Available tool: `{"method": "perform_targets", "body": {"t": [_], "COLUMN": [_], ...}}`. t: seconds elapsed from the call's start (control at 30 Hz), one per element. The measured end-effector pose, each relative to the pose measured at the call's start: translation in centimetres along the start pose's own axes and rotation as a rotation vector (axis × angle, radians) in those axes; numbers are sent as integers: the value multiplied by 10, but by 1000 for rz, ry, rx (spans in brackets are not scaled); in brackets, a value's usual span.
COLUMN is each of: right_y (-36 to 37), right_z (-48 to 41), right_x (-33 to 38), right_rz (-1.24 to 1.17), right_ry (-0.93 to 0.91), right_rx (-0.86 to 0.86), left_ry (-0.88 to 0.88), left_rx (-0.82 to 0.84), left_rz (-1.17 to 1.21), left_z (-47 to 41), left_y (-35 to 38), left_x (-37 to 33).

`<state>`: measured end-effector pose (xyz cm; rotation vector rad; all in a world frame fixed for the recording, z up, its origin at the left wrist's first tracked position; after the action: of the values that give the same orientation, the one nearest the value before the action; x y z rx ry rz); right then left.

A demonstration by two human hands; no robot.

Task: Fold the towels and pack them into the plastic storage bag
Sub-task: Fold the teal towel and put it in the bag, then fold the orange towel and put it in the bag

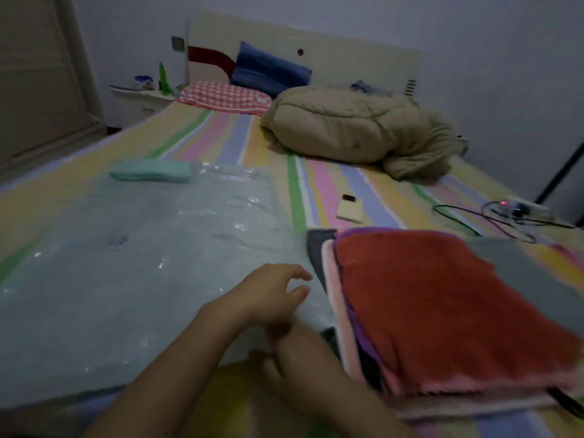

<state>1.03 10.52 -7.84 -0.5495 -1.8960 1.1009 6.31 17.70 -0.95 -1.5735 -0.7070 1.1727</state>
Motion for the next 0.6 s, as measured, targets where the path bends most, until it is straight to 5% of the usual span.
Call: {"method": "perform_targets", "body": {"t": [0.17, 0.33, 0.6], "right_y": [-98, -156, -168], "right_z": [65, 113, 132], "right_x": [10, -48, -101], "right_rz": [-214, -70, 39], "right_ry": [-102, -110, -80], "right_rx": [-151, -327, -148], "left_ry": [56, 250, 249], "left_rx": [-269, -412, -436], "left_rz": [31, -39, -181], "left_z": [8, 23, 35], "left_y": [20, 39, 62], "left_x": [-65, -124, -153]}}
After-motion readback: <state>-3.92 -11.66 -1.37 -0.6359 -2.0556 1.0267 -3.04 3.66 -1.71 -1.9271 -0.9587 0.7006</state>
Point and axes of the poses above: each hand's wrist, its own z-axis away from the middle knuckle, its own y-axis out of the palm, x = y × z, the point moved 7 cm from there along -z, towards the middle knuckle, and after that the axes turned 15 degrees about -z, right-handed, at the moved point
